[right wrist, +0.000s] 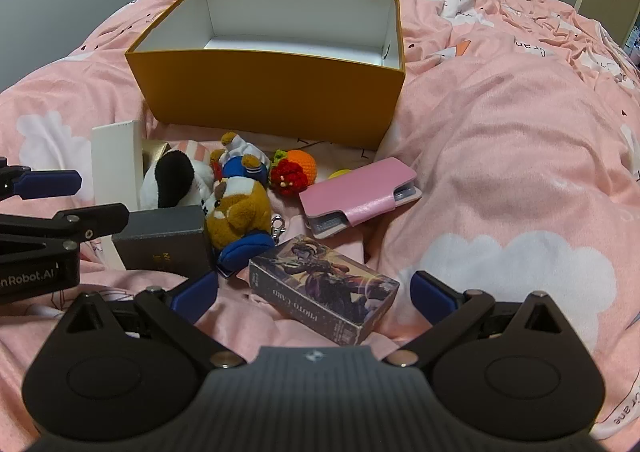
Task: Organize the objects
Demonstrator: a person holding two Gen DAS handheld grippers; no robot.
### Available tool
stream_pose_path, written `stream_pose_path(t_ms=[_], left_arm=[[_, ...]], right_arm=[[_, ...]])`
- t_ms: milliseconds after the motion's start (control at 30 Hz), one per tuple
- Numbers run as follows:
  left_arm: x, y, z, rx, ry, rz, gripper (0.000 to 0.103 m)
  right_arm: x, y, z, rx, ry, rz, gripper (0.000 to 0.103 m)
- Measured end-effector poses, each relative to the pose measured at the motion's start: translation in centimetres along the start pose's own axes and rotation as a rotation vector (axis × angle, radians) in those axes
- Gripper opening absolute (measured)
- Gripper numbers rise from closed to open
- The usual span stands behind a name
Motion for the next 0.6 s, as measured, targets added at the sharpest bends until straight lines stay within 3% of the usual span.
stream_pose_path(t_ms=[600], left_arm=[[0.03, 0.05, 0.04, 0.005, 0.002, -0.005, 0.071]], right_arm=[[0.17, 0.27, 0.25, 0.010, -0.005, 0.003, 0.102]])
Point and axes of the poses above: each gripper's, at about its wrist camera, not at the fingertips, and x roughly the way its jaws point, y to its right, z to its underside, the point moved 8 cm from there along x, roughly the way its jaws point, and after that the axes turned 2 degrees about -x, right-handed, at the moved point
